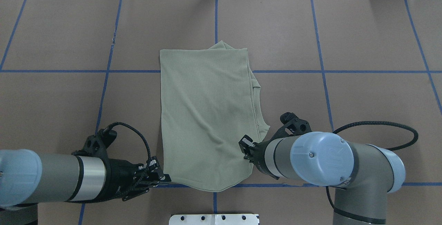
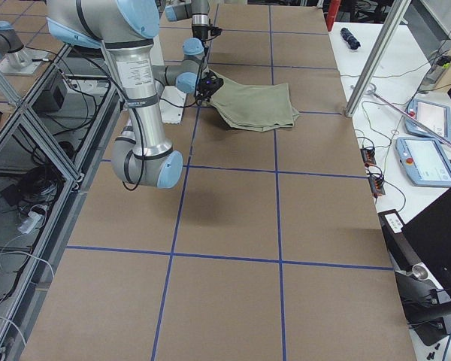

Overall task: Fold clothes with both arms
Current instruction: 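Grasp both near corners and lift them away from the robot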

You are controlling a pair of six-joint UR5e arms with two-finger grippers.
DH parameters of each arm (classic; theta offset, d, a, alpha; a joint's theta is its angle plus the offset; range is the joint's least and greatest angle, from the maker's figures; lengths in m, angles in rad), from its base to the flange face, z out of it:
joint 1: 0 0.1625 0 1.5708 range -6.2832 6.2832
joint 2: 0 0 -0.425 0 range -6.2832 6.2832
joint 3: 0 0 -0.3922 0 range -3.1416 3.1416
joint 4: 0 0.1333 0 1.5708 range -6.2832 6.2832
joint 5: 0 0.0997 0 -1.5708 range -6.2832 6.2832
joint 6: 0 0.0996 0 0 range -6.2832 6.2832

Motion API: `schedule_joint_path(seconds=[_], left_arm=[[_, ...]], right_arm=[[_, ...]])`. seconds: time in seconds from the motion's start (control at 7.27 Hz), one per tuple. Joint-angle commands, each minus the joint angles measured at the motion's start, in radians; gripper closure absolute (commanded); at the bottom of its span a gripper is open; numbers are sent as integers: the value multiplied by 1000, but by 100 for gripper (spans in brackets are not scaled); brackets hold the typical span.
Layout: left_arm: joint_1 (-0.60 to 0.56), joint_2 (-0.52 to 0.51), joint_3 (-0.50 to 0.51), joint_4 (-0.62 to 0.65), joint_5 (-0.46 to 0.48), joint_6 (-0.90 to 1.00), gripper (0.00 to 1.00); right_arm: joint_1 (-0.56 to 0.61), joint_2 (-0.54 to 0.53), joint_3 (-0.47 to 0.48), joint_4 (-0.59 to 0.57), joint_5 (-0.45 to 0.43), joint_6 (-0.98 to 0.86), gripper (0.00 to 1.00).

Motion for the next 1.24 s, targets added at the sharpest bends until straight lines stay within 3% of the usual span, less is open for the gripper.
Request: schedule_joint_path(seconds=[0.0,0.14,0.41,0.69,1.1], left_arm=[[-140,-10,2,31,-86,16,100],[-221,-60,43,34,-90,16,100],[-346,-195,222,54,-161,98,100],[-395,-236,326,58,-155,205,100],[-449,-306,453,46,-155,277,100]], right_arm=[[99,20,10,3,2,10,100],[139,67,-58,8,2,5,100],[214,136,-186,8,2,-18,100],[278,258,-362,11,40,-39,100],[347,346,-618,207,72,-71,100]])
